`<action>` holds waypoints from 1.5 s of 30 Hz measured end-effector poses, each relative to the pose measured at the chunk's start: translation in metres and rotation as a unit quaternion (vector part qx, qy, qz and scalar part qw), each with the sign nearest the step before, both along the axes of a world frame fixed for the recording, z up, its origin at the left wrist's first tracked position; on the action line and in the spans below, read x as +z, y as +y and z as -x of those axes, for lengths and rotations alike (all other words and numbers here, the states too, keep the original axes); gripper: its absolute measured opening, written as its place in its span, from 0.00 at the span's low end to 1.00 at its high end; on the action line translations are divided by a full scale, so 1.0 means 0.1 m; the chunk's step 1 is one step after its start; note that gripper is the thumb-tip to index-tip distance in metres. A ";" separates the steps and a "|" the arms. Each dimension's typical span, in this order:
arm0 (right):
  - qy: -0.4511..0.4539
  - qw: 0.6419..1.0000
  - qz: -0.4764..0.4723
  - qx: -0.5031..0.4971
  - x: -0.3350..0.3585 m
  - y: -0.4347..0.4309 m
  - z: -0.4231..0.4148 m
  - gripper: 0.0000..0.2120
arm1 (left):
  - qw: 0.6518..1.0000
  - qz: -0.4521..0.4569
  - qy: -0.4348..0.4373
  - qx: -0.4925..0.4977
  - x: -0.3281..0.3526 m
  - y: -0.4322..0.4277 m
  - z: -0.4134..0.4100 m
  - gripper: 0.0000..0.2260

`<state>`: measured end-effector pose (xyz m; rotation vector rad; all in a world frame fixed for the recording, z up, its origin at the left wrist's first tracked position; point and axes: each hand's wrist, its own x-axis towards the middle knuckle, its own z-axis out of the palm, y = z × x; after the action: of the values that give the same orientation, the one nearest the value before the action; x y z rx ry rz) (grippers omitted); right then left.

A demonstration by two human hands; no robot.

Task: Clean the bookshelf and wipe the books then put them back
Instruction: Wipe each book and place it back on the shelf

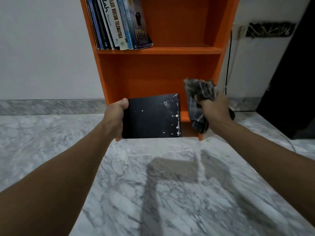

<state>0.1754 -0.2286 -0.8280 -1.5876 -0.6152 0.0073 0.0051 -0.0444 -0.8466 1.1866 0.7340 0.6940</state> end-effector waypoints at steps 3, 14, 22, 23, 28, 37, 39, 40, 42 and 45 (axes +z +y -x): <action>-0.158 0.986 0.045 0.036 0.05 0.04 0.26 0.23 | 0.999 -0.007 -0.027 0.033 0.07 -0.08 -0.09 0.10; -0.308 0.942 0.136 -0.019 -0.24 -0.16 0.24 0.31 | 0.973 -0.184 0.073 0.120 -0.02 0.11 -0.03 0.14; -0.416 0.869 0.246 0.102 -0.84 -0.18 0.38 0.35 | 0.964 -0.250 0.069 0.051 -0.01 -0.07 -0.23 0.20; -0.425 0.848 0.276 0.152 -0.96 -0.30 0.39 0.33 | 0.962 -0.255 0.076 0.058 -0.04 -0.04 -0.20 0.20; -0.362 0.909 0.182 0.098 -0.67 -0.39 0.40 0.26 | 0.965 -0.233 0.068 0.102 -0.03 -0.03 -0.18 0.17; -0.390 0.873 0.260 0.133 -0.75 -0.08 0.52 0.30 | 0.987 -0.141 -0.007 0.081 0.06 -0.28 -0.46 0.09; -0.401 0.809 0.349 0.248 -1.07 -0.29 0.67 0.27 | 0.984 -0.149 0.000 0.102 0.09 -0.25 -0.44 0.12; -0.414 0.799 0.349 0.262 -1.10 -0.37 0.69 0.25 | 0.982 -0.154 0.004 0.107 0.10 -0.24 -0.42 0.13; -0.420 0.839 0.262 0.224 -0.94 -0.39 0.67 0.25 | 0.980 -0.171 0.007 0.098 0.09 -0.24 -0.42 0.14; -0.421 0.900 0.106 0.051 -0.39 -0.16 0.48 0.26 | 0.983 -0.173 0.007 0.062 0.06 -0.28 -0.41 0.14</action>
<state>0.1276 -0.2450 -0.8667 -1.7367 -1.4070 -0.5796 0.0460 -0.0728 -0.8404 1.4706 0.7207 0.9452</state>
